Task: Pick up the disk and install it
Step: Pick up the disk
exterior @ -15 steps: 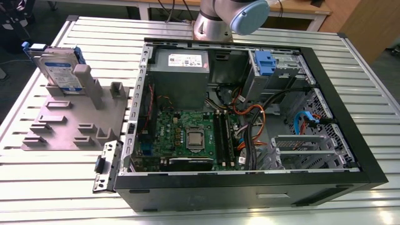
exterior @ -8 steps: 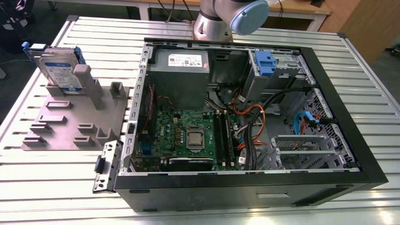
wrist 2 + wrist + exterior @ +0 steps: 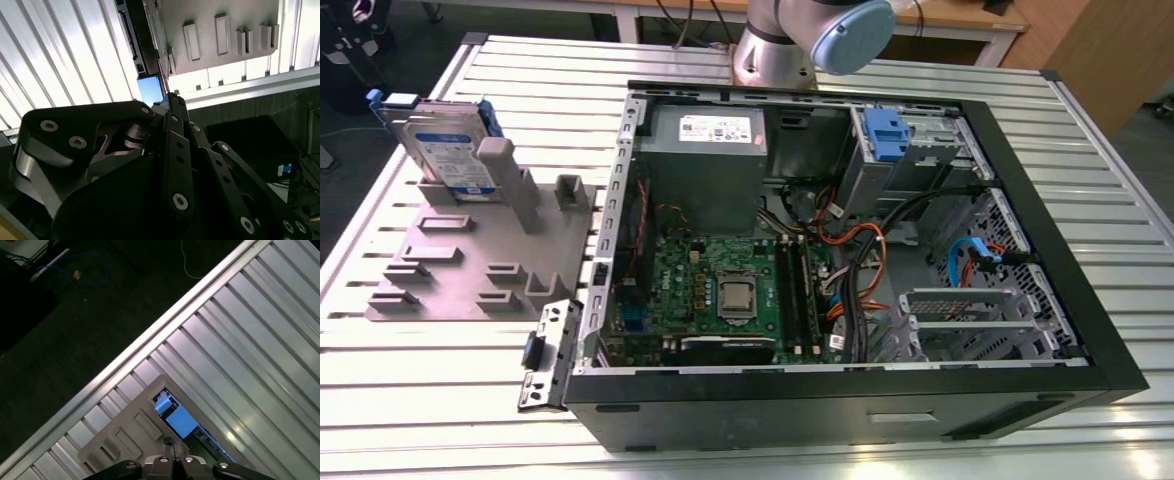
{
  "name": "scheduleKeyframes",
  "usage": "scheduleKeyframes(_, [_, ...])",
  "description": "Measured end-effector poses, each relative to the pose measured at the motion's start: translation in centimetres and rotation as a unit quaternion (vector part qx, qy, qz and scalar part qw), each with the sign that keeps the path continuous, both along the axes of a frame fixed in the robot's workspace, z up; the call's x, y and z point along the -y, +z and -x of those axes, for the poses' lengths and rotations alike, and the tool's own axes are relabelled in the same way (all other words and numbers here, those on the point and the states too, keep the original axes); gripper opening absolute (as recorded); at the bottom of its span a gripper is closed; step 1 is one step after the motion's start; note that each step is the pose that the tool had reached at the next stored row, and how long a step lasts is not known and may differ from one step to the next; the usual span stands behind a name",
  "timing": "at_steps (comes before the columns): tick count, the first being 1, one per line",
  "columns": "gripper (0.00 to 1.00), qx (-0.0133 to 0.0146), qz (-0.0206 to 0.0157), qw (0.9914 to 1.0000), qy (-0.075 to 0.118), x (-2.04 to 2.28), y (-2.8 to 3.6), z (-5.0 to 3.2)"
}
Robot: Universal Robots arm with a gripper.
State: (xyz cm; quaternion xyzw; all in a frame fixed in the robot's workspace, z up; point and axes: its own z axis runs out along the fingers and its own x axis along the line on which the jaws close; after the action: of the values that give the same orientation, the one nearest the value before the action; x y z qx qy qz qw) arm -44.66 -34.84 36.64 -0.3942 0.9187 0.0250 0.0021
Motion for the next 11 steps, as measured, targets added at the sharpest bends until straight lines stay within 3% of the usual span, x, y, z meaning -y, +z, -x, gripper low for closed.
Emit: scheduleKeyframes(11, [0.11,0.0,0.0,0.99998,0.006,0.0,0.0,0.0])
